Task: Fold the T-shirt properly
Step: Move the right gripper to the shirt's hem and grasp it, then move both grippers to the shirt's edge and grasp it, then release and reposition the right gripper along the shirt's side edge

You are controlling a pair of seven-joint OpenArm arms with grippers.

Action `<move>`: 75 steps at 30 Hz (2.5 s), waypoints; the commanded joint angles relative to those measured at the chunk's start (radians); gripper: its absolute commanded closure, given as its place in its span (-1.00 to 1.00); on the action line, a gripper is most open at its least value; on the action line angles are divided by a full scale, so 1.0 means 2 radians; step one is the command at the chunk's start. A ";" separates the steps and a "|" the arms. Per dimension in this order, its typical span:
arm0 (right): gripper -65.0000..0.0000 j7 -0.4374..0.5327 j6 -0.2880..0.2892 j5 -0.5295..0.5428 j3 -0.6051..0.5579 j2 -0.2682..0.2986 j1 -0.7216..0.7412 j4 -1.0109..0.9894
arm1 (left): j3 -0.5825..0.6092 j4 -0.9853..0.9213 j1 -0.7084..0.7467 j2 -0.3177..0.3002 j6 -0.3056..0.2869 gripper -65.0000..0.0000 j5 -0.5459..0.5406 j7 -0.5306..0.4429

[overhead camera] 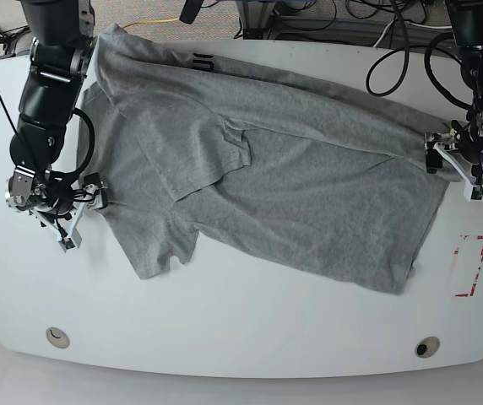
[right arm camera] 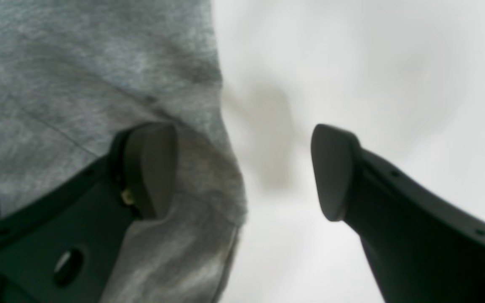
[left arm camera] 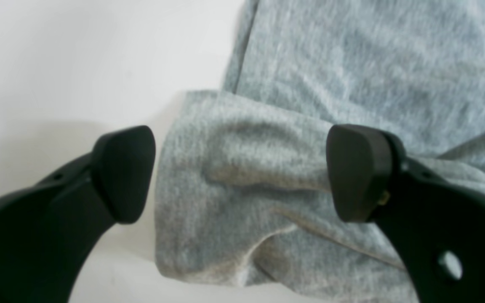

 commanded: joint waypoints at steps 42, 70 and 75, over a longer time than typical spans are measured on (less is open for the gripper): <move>0.96 -0.061 -0.001 0.002 0.078 -0.139 -0.263 0.305 | 0.029 0.044 -0.015 0.064 0.001 0.88 0.049 -0.006; 0.96 -0.028 -0.001 0.006 0.015 -0.039 -0.165 0.148 | 0.028 0.091 0.070 0.079 0.001 0.87 0.046 0.048; 0.96 -0.031 -0.001 0.006 0.016 -0.042 -0.175 0.197 | 0.021 0.114 0.070 0.077 0.001 0.87 0.047 0.067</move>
